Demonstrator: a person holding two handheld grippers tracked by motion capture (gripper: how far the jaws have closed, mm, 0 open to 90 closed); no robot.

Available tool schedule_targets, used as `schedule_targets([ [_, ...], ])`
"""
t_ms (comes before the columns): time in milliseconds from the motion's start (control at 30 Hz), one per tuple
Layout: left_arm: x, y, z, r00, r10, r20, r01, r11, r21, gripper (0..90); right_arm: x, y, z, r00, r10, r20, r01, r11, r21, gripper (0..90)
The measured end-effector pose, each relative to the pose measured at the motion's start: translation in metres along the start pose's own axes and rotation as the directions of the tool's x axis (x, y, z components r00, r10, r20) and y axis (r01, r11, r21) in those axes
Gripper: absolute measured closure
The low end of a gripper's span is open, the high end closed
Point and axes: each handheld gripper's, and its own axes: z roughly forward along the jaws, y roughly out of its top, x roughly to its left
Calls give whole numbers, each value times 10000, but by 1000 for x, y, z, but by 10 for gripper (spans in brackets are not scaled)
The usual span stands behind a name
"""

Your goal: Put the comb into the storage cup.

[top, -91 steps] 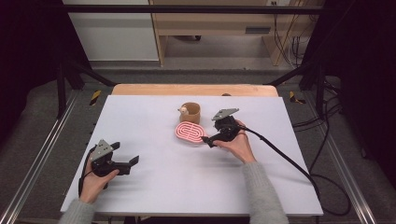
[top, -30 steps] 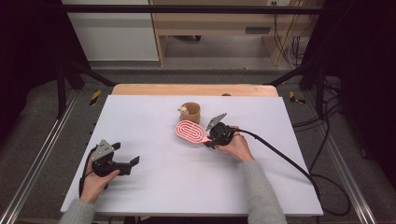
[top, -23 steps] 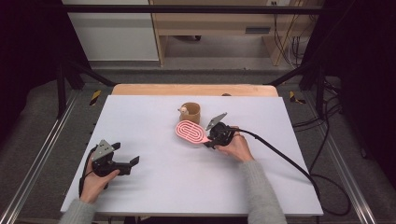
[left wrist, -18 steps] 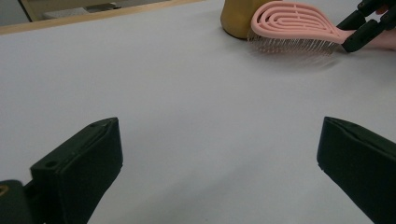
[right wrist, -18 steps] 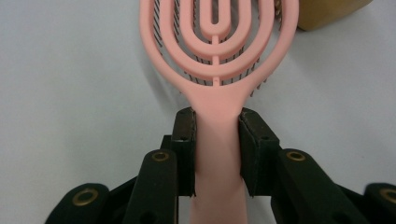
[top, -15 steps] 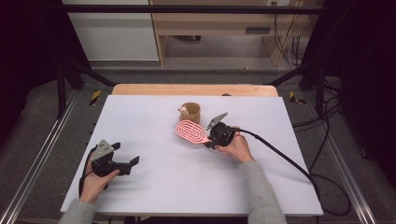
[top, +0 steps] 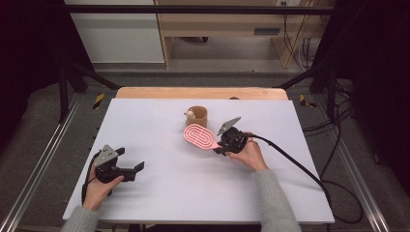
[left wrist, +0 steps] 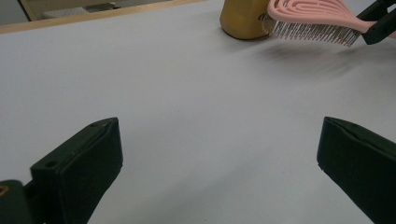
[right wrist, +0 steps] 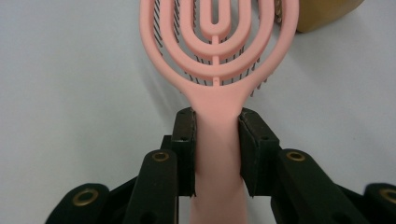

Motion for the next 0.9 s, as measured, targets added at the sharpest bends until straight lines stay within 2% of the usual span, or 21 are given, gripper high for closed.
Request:
schedule_targets([
  [600,-5,4,-1,9997,-62,238,66,9998,-173,2,18,-9,-32,9998,-17,191,33,9962,-867,700],
  [733,-8,6,-1,9993,-96,367,106,9996,-271,2,21,-12,-38,9998,135,161,-115,9924,-1223,700],
  [900,-13,9,0,9987,-51,506,68,9994,-348,2,23,-19,-44,9994,266,237,-230,9897,-1410,700],
])
